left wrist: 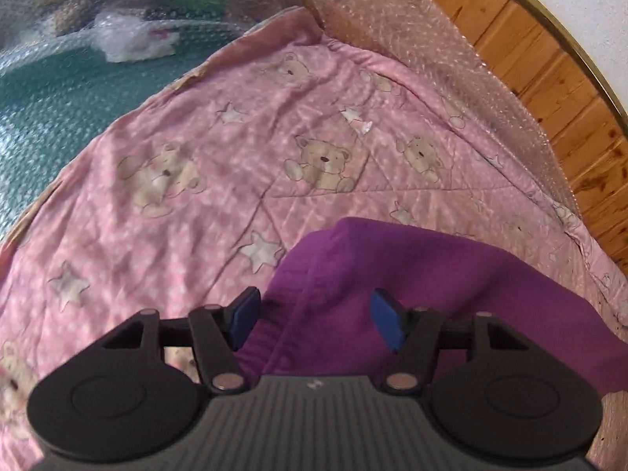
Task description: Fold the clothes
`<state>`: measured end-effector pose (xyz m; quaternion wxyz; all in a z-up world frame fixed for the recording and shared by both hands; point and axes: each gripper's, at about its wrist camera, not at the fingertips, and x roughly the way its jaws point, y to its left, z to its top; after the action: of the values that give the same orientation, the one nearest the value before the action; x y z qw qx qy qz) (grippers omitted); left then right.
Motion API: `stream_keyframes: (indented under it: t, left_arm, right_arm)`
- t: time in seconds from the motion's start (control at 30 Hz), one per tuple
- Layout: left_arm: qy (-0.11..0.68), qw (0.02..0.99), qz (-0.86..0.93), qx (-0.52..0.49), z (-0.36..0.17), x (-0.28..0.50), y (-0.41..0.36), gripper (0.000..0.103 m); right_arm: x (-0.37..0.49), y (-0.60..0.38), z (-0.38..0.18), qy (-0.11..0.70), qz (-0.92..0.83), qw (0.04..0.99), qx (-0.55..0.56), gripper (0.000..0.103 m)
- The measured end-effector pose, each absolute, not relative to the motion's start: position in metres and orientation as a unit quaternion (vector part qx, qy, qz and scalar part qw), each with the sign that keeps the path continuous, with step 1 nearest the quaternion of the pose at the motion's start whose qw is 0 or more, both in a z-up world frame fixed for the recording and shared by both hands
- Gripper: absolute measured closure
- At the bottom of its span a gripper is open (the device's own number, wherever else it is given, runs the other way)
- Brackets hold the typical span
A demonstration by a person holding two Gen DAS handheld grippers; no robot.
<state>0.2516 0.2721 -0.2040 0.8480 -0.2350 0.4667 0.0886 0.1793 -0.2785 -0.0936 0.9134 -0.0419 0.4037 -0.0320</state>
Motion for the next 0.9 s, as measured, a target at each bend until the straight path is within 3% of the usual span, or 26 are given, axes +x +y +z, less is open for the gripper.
stream_keyframes:
  t: [0.03,0.07,0.1,0.13,0.3,0.43,0.5,0.57,0.6,0.9]
  left_arm:
    - [0.464,0.852,0.072,-0.229,-0.207,0.254,0.270,0.060]
    - [0.462,0.857,0.057,-0.222,-0.209,0.255,0.267,0.091]
    - [0.459,0.862,0.048,-0.208,-0.208,0.253,0.261,0.101]
    - [0.447,0.872,0.043,-0.196,-0.204,0.247,0.254,0.103]
    - [0.394,0.917,-0.029,-0.055,-0.172,0.202,0.173,0.103]
    - [0.401,0.915,-0.022,-0.035,-0.175,0.186,0.155,0.101]
    - [0.415,0.907,0.007,-0.073,-0.181,0.198,0.193,0.088]
    - [0.427,0.897,0.036,-0.110,-0.188,0.210,0.231,0.063]
    - [0.432,0.892,0.045,-0.128,-0.192,0.216,0.249,0.056]
    - [0.434,0.853,0.044,-0.288,-0.200,0.179,0.322,0.057]
  right_arm:
    - [0.185,-0.263,-0.092,0.405,-0.020,0.913,-0.050,0.013]
    - [0.192,-0.247,-0.089,0.406,-0.006,0.912,-0.056,0.013]
    - [0.201,-0.232,-0.086,0.409,0.013,0.911,-0.050,0.013]
    - [0.210,-0.217,-0.083,0.412,0.031,0.910,-0.044,0.013]
    - [0.262,-0.103,-0.063,0.411,0.156,0.896,-0.056,0.009]
    - [0.287,0.008,-0.056,0.392,0.262,0.871,-0.140,0.007]
    - [0.293,0.057,-0.054,0.370,0.300,0.858,-0.190,0.007]
    - [0.302,0.085,-0.056,0.367,0.327,0.848,-0.197,0.005]
    - [0.308,0.098,-0.058,0.368,0.341,0.842,-0.200,0.005]
    - [0.333,0.208,-0.150,0.410,0.474,0.707,-0.327,0.013]
